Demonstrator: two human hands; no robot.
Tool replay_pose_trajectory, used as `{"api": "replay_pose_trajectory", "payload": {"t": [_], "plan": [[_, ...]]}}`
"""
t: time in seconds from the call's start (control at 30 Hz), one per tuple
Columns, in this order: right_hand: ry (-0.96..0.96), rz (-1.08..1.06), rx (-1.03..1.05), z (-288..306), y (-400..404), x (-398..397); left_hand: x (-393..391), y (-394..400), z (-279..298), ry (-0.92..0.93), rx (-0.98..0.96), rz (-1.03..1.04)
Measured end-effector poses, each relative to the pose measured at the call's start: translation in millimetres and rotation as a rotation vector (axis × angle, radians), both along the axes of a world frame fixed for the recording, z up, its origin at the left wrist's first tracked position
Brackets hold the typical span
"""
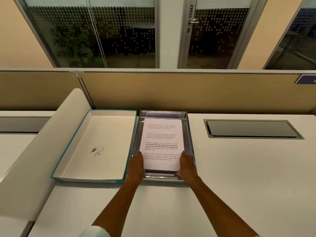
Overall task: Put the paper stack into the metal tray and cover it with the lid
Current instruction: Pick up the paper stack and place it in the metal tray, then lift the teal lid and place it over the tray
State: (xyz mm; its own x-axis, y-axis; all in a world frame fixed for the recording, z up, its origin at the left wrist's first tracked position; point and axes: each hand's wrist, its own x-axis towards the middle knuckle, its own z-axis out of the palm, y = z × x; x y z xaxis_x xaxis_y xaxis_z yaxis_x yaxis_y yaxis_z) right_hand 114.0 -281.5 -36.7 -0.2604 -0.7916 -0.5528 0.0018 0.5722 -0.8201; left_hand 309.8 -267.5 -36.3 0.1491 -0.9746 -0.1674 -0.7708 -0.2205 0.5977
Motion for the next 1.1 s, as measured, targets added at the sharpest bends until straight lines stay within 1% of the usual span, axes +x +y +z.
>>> {"api": "replay_pose_trajectory", "payload": {"t": [0.07,0.13,0.23,0.33,0.4,0.47,0.53,0.57,0.63,0.67,0.73,0.77,0.83,0.93,1.0,1.1], "plan": [[0.025,0.027,-0.003,-3,0,-2,0,2,1,0.009,-0.001,0.005],[0.135,0.103,-0.018,-6,1,-5,0,3,-2,-0.032,-0.015,0.009],[0.281,0.192,-0.046,-7,3,-6,0,4,-3,-0.002,-0.009,0.045],[0.49,0.304,-0.113,-10,4,-8,1,2,-7,-0.039,-0.03,0.039],[0.585,0.361,-0.146,-10,5,-8,0,3,-5,0.048,-0.058,0.054],[0.576,0.382,-0.158,-5,8,-7,0,1,-3,0.09,-0.067,0.045],[0.548,0.385,-0.139,2,7,-5,1,-3,4,0.122,0.018,-0.002],[0.534,0.409,-0.11,7,6,-7,2,-5,9,0.1,0.052,-0.047],[0.523,0.522,-0.036,13,4,-12,5,-8,21,0.054,0.065,-0.151],[0.552,0.56,-0.043,15,3,-13,5,-9,27,0.048,0.038,-0.183],[0.481,0.56,-0.117,22,8,-11,6,-9,41,0.056,-0.045,-0.214],[0.503,0.562,-0.178,28,11,-8,7,-9,48,0.077,-0.094,-0.209],[0.611,0.596,-0.304,36,14,-1,12,-9,61,0.143,-0.203,-0.141],[0.584,0.571,-0.445,48,16,12,27,-4,73,0.268,-0.322,0.111],[0.59,0.591,-0.488,51,18,25,42,5,73,0.339,-0.398,0.272],[0.624,0.667,-0.506,49,21,52,69,26,65,0.313,-0.462,0.434]]}}
